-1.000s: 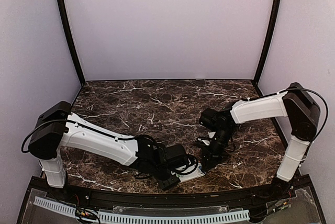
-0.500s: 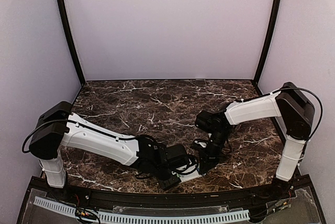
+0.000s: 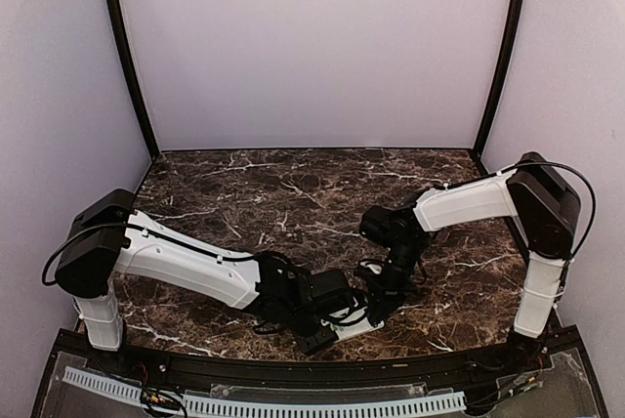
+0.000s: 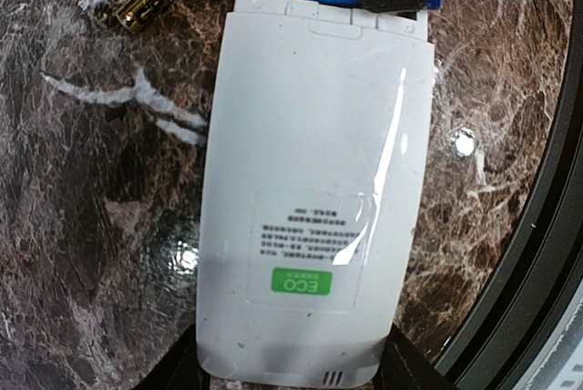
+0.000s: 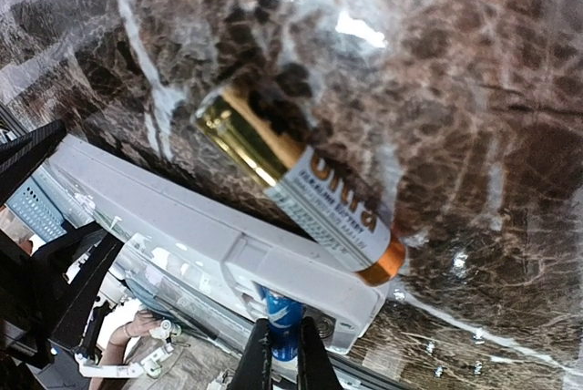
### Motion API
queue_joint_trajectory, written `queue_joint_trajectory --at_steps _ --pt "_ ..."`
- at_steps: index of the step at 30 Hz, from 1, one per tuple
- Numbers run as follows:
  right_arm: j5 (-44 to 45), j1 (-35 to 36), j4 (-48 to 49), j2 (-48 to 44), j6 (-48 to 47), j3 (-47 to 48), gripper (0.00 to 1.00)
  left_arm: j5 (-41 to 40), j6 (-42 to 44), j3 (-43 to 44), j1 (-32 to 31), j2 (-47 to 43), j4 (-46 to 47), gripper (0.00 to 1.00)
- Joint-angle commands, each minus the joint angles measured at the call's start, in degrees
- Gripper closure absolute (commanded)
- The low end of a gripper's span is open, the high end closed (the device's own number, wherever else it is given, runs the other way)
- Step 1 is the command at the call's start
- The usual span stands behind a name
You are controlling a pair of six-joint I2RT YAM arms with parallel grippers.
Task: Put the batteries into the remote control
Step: Place the battery in the battery compartment.
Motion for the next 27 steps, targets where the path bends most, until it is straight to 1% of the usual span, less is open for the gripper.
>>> queue_joint_trajectory --at_steps 1,9,19,27 --pt "3.5 0.4 3.2 1.4 1.3 2.2 1.0 0.9 0.5 -0.2 -0.5 1.8 -1.9 0.46" --pt "4.4 0.5 2.7 1.1 1.0 2.4 1.0 1.0 0.5 -0.7 -0.5 1.8 -1.7 0.46" --pt "5.4 0.5 1.4 0.3 0.3 2.5 0.85 0.9 0.4 -1.3 -0.5 1.8 -1.6 0.46" --pt "6.4 0.5 -1.7 -1.3 -0.6 3.6 0.82 1.0 0.3 -1.9 -0.5 1.8 -1.4 0.46"
